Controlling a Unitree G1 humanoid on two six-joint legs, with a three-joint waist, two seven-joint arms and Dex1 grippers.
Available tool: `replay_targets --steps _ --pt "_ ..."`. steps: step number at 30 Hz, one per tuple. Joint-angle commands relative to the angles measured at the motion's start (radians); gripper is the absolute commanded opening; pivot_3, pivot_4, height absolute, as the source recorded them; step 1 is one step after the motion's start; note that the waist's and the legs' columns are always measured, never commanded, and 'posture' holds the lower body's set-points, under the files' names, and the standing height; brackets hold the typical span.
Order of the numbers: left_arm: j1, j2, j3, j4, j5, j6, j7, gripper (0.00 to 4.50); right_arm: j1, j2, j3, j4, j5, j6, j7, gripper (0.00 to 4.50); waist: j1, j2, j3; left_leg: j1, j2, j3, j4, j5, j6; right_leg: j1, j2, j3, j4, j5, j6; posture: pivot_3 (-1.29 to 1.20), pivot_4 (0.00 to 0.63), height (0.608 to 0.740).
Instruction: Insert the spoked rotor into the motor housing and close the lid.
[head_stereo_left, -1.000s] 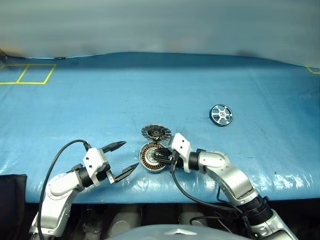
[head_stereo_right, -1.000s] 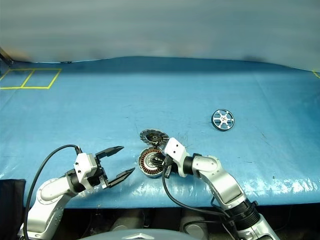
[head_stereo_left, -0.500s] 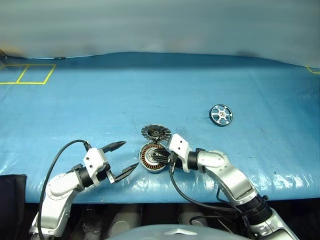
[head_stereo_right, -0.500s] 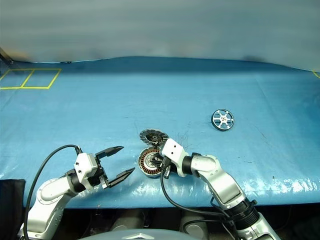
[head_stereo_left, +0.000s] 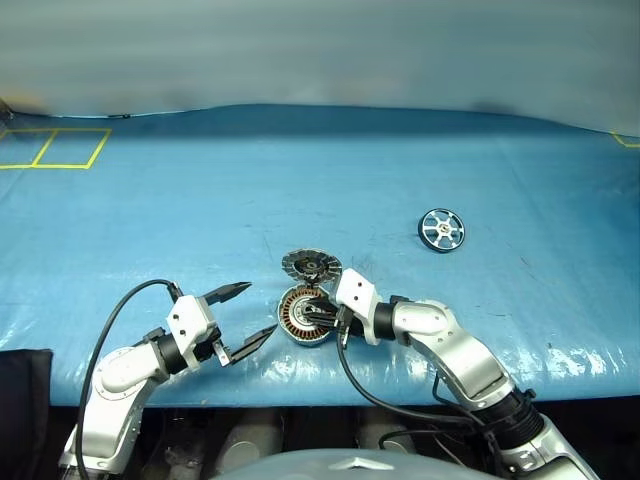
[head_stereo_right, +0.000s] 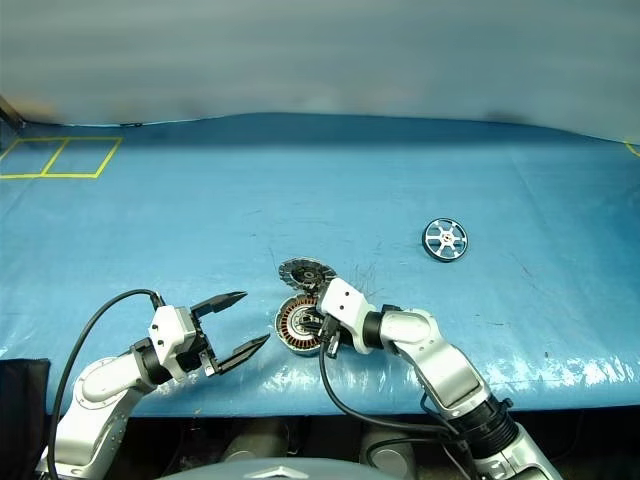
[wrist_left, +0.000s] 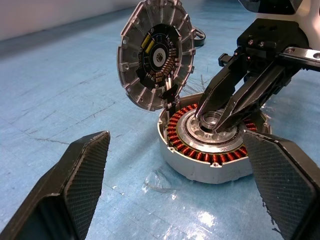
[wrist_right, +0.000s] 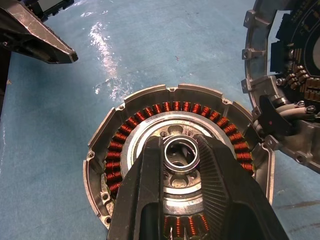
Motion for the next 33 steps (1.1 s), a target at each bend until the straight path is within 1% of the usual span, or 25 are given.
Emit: replay_targets --steps 1,33 --pt "0.001 0.0 0.004 -0.002 0.0 -0.016 0.001 4.5 -0.006 0.001 0.009 -0.031 -0.004 -0.007 0.004 0.66 0.0 0.0 0.0 0.0 0.0 0.0 0.0 0.0 0.0 0.0 0.0 0.0 0.0 0.0 0.0 0.0 0.15 0.74" --pt "0.007 -0.002 0.004 0.016 0.013 -0.025 0.004 4.5 -0.004 0.027 -0.006 -0.023 0.011 0.003 0.011 0.66 0.0 0.0 0.0 0.0 0.001 0.0 0.0 0.0 -0.001 0.0 0.001 0.0 0.0 0.0 0.0 0.0 0.15 0.74"
